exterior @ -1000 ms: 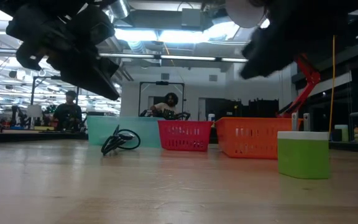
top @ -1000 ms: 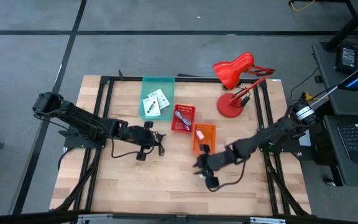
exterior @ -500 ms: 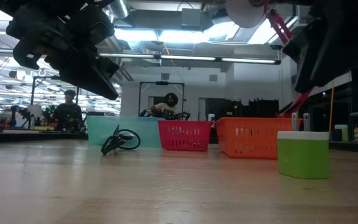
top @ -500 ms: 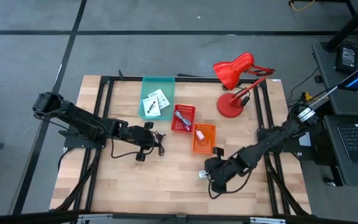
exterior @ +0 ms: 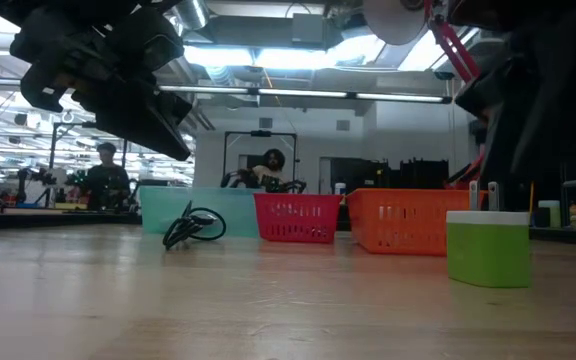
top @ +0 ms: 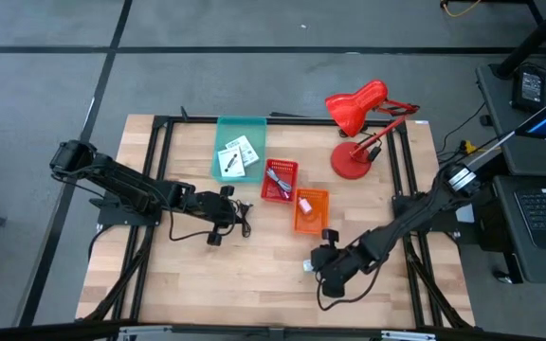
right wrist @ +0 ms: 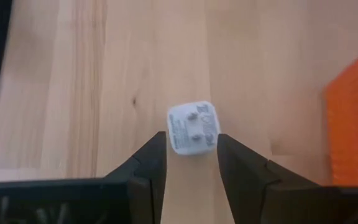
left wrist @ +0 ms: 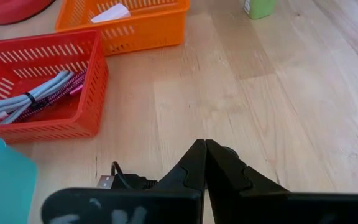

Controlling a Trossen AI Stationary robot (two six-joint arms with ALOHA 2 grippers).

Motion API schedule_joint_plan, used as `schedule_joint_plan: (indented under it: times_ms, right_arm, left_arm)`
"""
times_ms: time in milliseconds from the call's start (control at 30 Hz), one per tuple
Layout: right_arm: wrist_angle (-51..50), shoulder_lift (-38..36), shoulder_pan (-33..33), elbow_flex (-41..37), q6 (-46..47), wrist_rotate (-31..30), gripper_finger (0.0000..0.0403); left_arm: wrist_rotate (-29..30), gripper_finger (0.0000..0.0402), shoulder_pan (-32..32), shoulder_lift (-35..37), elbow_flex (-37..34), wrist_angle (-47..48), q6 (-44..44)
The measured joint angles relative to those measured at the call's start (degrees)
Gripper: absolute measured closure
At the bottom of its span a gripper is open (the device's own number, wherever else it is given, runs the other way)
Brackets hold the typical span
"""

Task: Pick and place items into bin
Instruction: Put the green charger adapter into the orange basket

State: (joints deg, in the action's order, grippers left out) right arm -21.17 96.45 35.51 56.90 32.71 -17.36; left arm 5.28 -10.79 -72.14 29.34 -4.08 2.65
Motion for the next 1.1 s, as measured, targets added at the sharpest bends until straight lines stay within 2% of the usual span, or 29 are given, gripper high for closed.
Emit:
schedule_joint_plan:
  times_ms: [900, 1100]
  right_arm:
    - [0.30, 1.77, -1.42, -0.02, -1.86, 2.42, 0.0282]
    - [-1.07, 0.72, -1.55, -0.07, -1.47, 2.44, 0.0315]
  left_arm:
    - [0.00, 0.0396, 0.00, 0.00, 0.00, -0.46, 0.03]
    - [0.01, 0.0396, 0.01, 0.00, 0.00, -0.47, 0.04]
